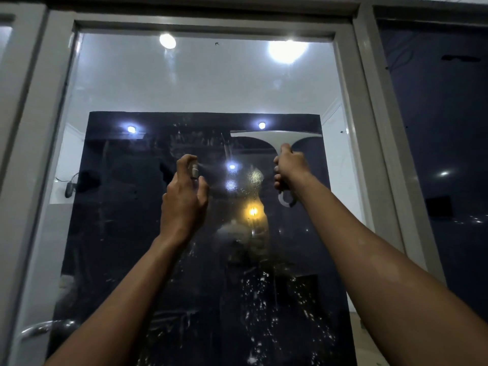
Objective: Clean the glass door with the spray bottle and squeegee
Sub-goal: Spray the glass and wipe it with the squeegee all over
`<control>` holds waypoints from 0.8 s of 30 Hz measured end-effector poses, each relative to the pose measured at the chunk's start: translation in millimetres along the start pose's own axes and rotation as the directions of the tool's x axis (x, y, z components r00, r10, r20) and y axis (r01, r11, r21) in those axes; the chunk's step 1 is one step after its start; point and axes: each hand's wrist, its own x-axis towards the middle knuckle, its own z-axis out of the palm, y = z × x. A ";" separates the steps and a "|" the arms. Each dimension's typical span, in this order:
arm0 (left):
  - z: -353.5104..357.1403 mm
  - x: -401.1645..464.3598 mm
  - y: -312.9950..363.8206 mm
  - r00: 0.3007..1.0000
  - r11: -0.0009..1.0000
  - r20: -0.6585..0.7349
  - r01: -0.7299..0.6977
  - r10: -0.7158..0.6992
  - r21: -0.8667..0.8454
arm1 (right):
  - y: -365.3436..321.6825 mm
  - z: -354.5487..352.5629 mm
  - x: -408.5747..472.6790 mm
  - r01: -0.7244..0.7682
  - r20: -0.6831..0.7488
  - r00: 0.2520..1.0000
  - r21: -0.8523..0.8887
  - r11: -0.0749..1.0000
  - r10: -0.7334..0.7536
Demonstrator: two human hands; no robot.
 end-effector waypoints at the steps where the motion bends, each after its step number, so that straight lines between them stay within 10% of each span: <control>1: -1.6 4.0 -0.2 1.000 1.000 -0.022 0.010 -0.010 -0.005 | 2.0 -1.2 0.1 -0.010 -0.016 1.000 0.020 1.000 0.011; 24: -11.4 11.4 -10.1 0.999 0.996 -0.037 0.031 -0.034 -0.081 | 22.9 30.9 16.4 -0.004 -0.029 1.000 0.029 1.000 0.005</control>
